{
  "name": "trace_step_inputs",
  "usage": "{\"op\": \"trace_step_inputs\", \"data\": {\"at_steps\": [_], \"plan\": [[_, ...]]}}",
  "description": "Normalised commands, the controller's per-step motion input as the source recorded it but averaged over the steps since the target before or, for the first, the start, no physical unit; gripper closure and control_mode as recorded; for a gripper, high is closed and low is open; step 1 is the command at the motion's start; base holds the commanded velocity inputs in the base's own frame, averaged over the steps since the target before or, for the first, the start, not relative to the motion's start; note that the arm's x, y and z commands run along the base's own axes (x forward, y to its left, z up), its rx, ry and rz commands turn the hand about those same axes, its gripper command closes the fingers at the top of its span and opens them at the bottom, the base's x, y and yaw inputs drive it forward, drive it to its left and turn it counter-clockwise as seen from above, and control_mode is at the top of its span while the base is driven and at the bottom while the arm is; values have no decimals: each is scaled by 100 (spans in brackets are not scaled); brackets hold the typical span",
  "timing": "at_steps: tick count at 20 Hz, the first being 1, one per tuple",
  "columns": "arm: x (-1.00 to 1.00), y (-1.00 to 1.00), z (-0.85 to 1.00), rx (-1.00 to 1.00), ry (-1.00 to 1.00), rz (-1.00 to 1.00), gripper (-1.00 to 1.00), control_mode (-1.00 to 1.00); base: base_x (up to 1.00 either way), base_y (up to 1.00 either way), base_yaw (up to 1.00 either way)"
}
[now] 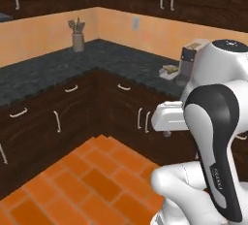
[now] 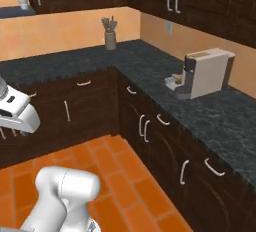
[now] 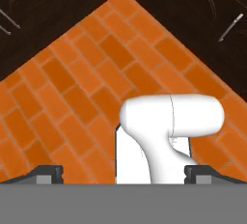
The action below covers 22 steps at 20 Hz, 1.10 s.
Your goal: Take the meat container that has the chicken drumstick and place it on the second highest rack of the freezer. Then take the vegetable container that has the potato and sweet potato and place it on the highest rack of the freezer.
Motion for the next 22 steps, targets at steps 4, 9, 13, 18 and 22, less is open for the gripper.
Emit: {"op": "trace_step_inputs", "data": {"at_steps": [4,9,13,18,22], "plan": [[0,0,0,0,0,0,-100,100,100,18,-41],[0,0,0,0,0,0,-100,100,99,15,-47],[0,0,0,0,0,0,-100,100,86,19,-54],[0,0,0,0,0,0,-100,100,75,31,-58],[0,0,0,0,0,0,-100,100,72,43,-57]]}}
